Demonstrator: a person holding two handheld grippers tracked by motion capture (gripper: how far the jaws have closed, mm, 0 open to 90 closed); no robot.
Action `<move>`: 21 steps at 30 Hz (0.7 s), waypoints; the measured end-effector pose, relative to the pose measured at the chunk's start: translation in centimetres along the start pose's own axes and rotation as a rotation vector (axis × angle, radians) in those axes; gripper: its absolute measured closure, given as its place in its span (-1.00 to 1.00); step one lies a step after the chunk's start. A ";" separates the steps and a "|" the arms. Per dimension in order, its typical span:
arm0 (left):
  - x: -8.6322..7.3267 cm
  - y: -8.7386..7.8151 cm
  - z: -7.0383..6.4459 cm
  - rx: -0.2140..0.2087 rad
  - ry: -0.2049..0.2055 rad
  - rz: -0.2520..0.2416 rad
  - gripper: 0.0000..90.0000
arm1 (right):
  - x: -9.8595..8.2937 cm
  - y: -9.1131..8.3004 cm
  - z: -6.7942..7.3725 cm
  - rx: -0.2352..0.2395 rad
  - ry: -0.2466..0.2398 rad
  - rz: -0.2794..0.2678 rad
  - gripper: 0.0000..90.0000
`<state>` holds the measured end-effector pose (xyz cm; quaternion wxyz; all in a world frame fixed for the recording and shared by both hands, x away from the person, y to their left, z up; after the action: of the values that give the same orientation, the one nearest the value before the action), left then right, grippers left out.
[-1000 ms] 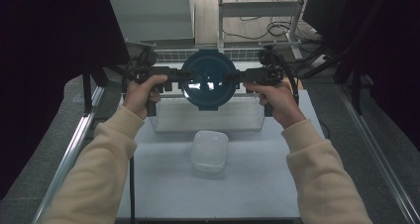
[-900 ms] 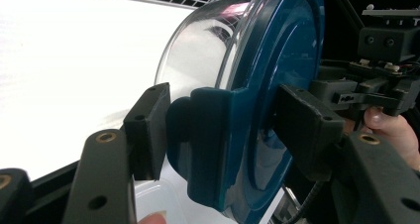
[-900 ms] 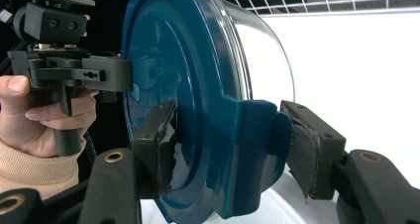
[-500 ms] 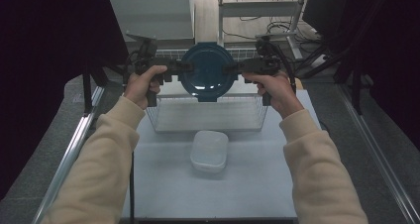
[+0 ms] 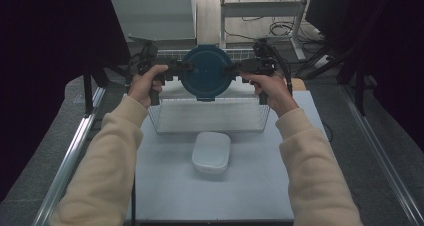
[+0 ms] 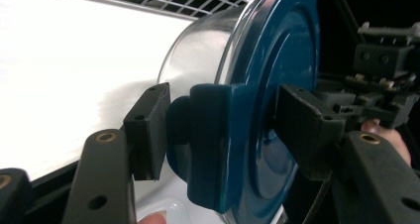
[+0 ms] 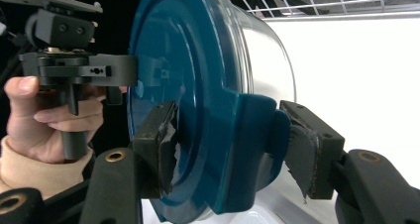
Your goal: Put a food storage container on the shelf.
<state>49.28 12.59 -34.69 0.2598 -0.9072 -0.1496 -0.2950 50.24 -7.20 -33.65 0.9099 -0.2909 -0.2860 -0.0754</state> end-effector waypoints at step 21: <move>1.1 2.4 2.6 0.008 -0.106 -0.057 -0.12 | 1.4 1.5 -3.3 0.079 0.226 0.009 -0.16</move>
<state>52.34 12.23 -36.69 0.2468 -0.9159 -0.1899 -0.2534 53.44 -7.80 -35.76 0.9474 -0.2457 -0.1830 -0.0923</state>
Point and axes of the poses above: each handheld gripper's, and its own axes: y roughly forward along the jaws, x roughly out of its top, z roughly to its left, the point moved 8 cm from there along y, roughly forward along the jaws, and after that the axes turned 6 degrees about y, right-handed, at the moved point
